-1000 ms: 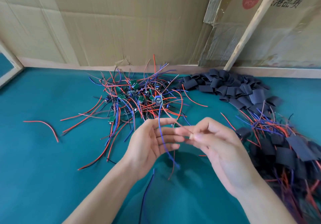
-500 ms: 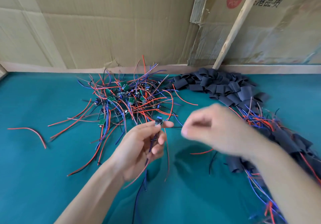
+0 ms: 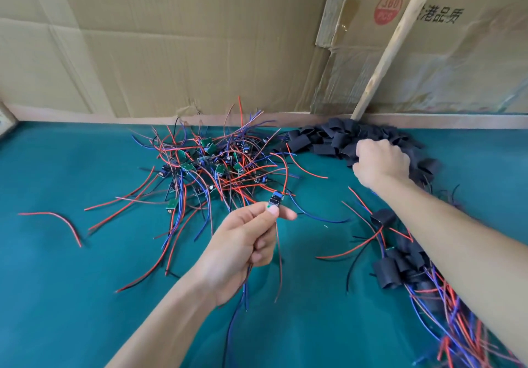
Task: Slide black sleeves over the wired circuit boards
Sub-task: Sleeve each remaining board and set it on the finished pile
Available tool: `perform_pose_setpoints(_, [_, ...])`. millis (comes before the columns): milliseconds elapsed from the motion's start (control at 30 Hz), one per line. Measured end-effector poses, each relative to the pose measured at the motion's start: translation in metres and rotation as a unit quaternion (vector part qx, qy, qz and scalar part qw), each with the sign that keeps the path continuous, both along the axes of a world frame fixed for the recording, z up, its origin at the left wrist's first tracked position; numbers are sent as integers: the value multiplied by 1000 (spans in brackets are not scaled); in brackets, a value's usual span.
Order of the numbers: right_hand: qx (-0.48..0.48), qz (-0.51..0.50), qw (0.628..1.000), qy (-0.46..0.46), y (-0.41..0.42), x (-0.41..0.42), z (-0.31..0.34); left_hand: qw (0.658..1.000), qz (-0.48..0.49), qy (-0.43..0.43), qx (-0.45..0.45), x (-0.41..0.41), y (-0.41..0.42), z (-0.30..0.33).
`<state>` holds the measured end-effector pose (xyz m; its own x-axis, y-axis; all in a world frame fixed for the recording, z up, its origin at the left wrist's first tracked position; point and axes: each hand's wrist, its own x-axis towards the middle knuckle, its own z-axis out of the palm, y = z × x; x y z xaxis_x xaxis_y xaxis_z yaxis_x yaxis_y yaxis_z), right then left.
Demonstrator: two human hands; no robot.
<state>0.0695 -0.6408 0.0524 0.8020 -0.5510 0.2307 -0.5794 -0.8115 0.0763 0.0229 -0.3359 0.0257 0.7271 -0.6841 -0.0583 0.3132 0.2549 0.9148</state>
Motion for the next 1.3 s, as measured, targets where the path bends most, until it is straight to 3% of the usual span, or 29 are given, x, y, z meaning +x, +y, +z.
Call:
perform_pose_setpoints(200, [-51, 18, 998, 39, -5, 4, -5, 1000, -23, 5, 14, 2, 1, -1])
perform_pose_setpoints(400, [-64, 14, 998, 8, -11, 1, -7, 1000, -23, 8, 15, 3, 3, 0])
perform_pose_setpoints(500, [3, -15, 999, -45, -3, -4, 17, 1000, -14, 4, 25, 4, 2, -2])
perform_pose_setpoints(600, [161, -4, 980, -116, 20, -25, 50, 999, 20, 6, 31, 4, 0, -6])
perform_pose_setpoints(700, [382, 108, 898, -191, 76, -63, 61, 998, 57, 27, 19, 3, -2, -9])
perform_pose_setpoints(767, [487, 164, 837, -189, 113, -81, 48, 997, 66, 23, 18, 1, -4, -9])
perform_pose_setpoints(867, [547, 186, 793, -192, 142, -91, 22, 998, 64, 8, 13, -1, -4, -8])
perform_pose_setpoints(1067, [654, 190, 658, -319, 150, -104, -7, 998, 42, -31, 32, 0, 0, -5])
perform_pose_setpoints(1300, [728, 199, 571, -324, 154, -118, -18, 999, 21, 17, 24, -3, -2, -6])
